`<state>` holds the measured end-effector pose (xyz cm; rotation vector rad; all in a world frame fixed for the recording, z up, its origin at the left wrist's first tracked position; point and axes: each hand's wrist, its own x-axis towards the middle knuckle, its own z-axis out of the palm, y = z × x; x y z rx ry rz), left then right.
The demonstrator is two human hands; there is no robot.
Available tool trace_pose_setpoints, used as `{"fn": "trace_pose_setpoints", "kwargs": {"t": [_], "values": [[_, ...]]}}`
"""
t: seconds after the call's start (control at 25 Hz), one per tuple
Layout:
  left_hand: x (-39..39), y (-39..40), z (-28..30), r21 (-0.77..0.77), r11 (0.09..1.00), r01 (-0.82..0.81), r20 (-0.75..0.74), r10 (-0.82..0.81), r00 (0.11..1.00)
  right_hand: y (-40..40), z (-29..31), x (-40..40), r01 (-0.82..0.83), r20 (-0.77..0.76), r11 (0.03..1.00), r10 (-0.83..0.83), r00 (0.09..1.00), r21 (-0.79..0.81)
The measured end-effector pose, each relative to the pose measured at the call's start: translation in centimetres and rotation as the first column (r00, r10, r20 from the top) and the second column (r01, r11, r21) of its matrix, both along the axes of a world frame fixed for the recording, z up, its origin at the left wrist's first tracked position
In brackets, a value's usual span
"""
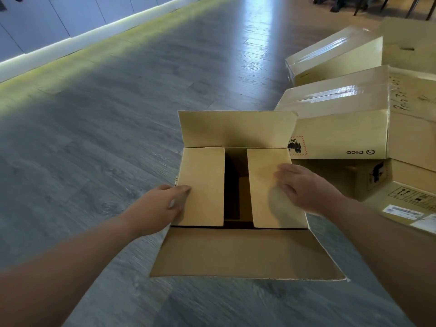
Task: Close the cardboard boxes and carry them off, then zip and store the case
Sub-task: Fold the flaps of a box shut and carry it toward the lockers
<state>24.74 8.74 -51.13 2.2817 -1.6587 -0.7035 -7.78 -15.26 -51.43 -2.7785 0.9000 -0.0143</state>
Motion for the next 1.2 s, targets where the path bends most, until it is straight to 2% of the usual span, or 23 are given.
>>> {"fn": "trace_pose_setpoints", "kwargs": {"t": [0.12, 0.24, 0.44, 0.56, 0.64, 0.76, 0.88, 0.96, 1.04, 1.12, 1.2], "values": [[0.5, 0.6, -0.2, -0.021, 0.999, 0.031, -0.018, -0.032, 0.999, 1.0, -1.4, -2.9, -0.052, 0.107, 0.984, 0.071, 0.992, -0.171], [0.1, 0.6, -0.4, -0.039, 0.999, 0.036, -0.029, -0.038, 0.999, 2.5, -2.2, -5.3, -0.089, 0.092, 0.971, 0.111, 0.990, -0.221], [-1.8, -0.6, -0.4, -0.121, 0.992, -0.044, -0.004, 0.044, 0.999, 4.1, -2.8, -8.4, -0.158, 0.151, 0.973, 0.184, 0.971, -0.167], [-2.2, -0.6, -0.2, -0.116, 0.990, -0.078, -0.029, 0.075, 0.997, 4.7, -3.0, -9.7, -0.198, 0.036, 0.978, 0.200, 0.979, -0.058], [-2.0, -0.8, -0.2, -0.113, 0.985, -0.132, -0.071, 0.124, 0.990, 4.5, -3.1, -9.5, -0.161, 0.020, 0.987, 0.161, 0.987, -0.012], [-1.4, -1.1, 0.0, -0.062, 0.973, -0.222, -0.212, 0.204, 0.956, 3.8, -2.8, -8.9, -0.130, 0.097, 0.991, 0.126, 0.987, 0.029], [-1.0, -0.8, 0.5, 0.018, 0.972, -0.235, -0.395, 0.223, 0.891, 3.8, -2.1, -7.9, 0.028, 0.197, 0.991, -0.053, 0.979, 0.132], [-0.8, -0.7, 0.8, 0.077, 0.954, -0.289, -0.387, 0.296, 0.874, 4.1, -1.6, -6.8, 0.149, 0.270, 0.977, -0.187, 0.945, 0.152], [-0.9, -0.8, 0.9, 0.117, 0.949, -0.291, -0.332, 0.314, 0.890, 4.1, -1.5, -5.6, 0.198, 0.359, 0.971, -0.234, 0.903, 0.136], [-1.5, -1.3, 1.1, 0.081, 0.957, -0.280, -0.336, 0.290, 0.896, 3.9, -1.7, -4.6, 0.223, 0.391, 0.958, -0.278, 0.877, 0.179], [-2.2, -2.1, 1.3, 0.035, 0.940, -0.339, -0.392, 0.325, 0.861, 3.3, -2.4, -4.1, 0.257, 0.352, 0.939, -0.326, 0.877, 0.230]]}}
